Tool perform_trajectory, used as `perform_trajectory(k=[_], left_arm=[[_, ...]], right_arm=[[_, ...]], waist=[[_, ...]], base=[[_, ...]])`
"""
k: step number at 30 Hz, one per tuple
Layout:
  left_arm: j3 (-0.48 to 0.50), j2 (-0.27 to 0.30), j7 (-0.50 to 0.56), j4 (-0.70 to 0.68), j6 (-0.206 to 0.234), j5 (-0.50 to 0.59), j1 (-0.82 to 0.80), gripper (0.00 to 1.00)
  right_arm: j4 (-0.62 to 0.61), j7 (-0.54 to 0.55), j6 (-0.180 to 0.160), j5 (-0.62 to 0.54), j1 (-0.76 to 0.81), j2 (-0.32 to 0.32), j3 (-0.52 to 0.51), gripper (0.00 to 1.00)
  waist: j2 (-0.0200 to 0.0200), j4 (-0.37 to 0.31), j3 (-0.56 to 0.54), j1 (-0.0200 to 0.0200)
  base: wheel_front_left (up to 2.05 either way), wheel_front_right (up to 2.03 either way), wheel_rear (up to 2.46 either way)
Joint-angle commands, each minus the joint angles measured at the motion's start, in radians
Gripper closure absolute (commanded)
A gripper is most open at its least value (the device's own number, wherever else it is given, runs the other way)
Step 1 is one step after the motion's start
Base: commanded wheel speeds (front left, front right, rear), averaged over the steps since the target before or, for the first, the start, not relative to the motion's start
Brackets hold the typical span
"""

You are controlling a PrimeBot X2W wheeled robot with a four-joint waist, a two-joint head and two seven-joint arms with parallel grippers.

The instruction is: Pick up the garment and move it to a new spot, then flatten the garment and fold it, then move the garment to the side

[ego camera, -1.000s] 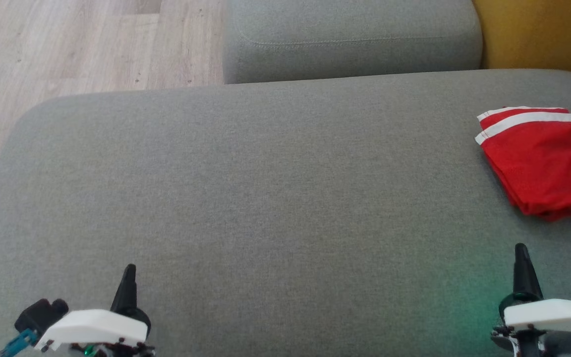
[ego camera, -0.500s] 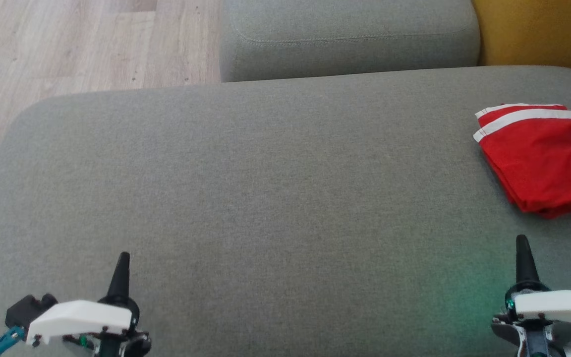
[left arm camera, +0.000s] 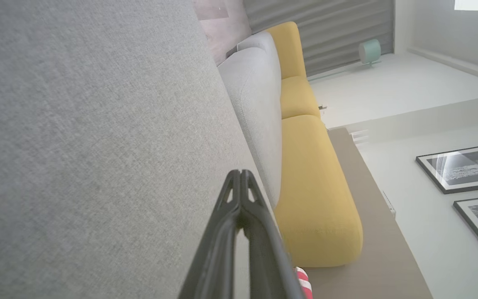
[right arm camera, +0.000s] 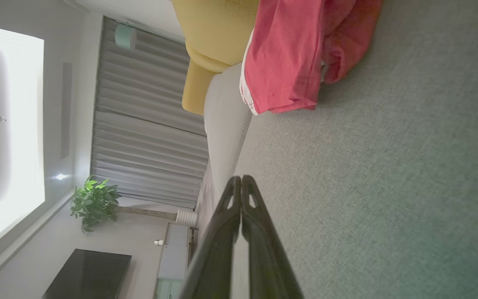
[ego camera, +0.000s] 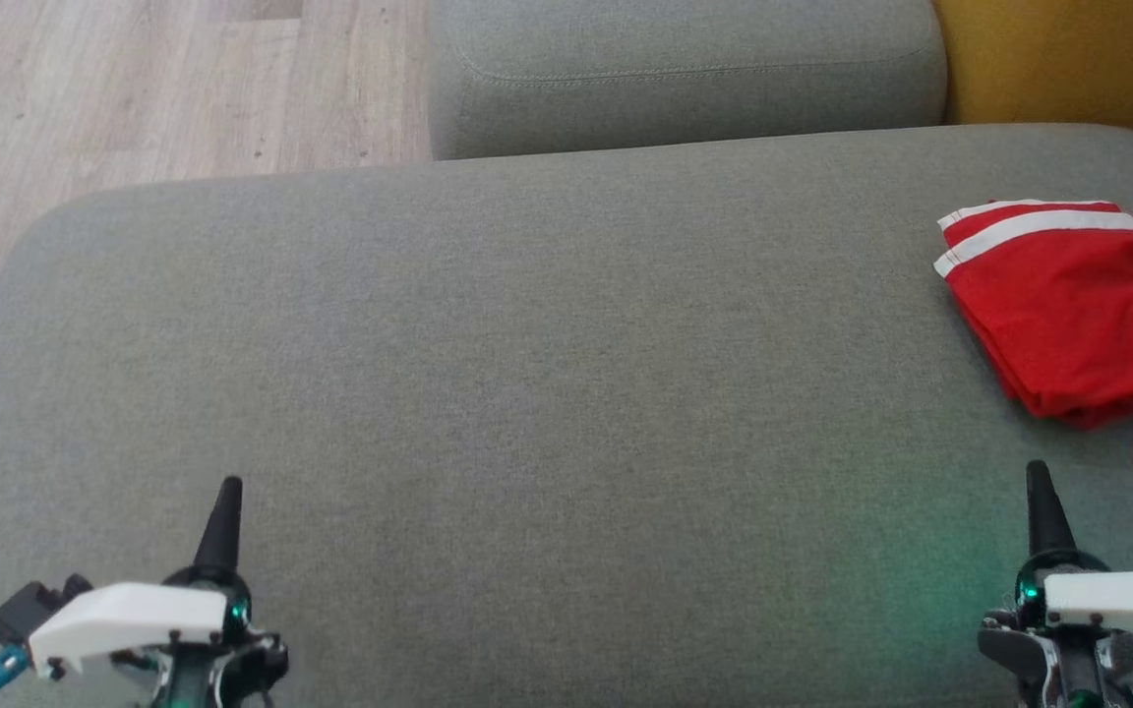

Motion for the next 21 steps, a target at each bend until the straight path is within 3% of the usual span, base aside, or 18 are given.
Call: perform_trajectory(k=[1, 21], left_arm=[[0.039, 0.003, 0.009, -0.036, -0.011, -0.024, -0.065, 1.0], [0.087, 0.003, 0.066, -0.048, -0.043, -0.259, -0.1, 1.0]], right_arm=[[-0.042, 0.006, -0.001, 0.026, -0.07, -0.008, 0.013, 1.0], [-0.05, 0.064, -0.001, 0.273, -0.107, -0.01, 0.007, 1.0]], waist=[[0.0, 0.0, 0.0, 0.0], [0.0, -0.012, 0.008, 0.0]], base=[[0.0, 0.0, 0.0], [0.0, 0.0, 0.0]])
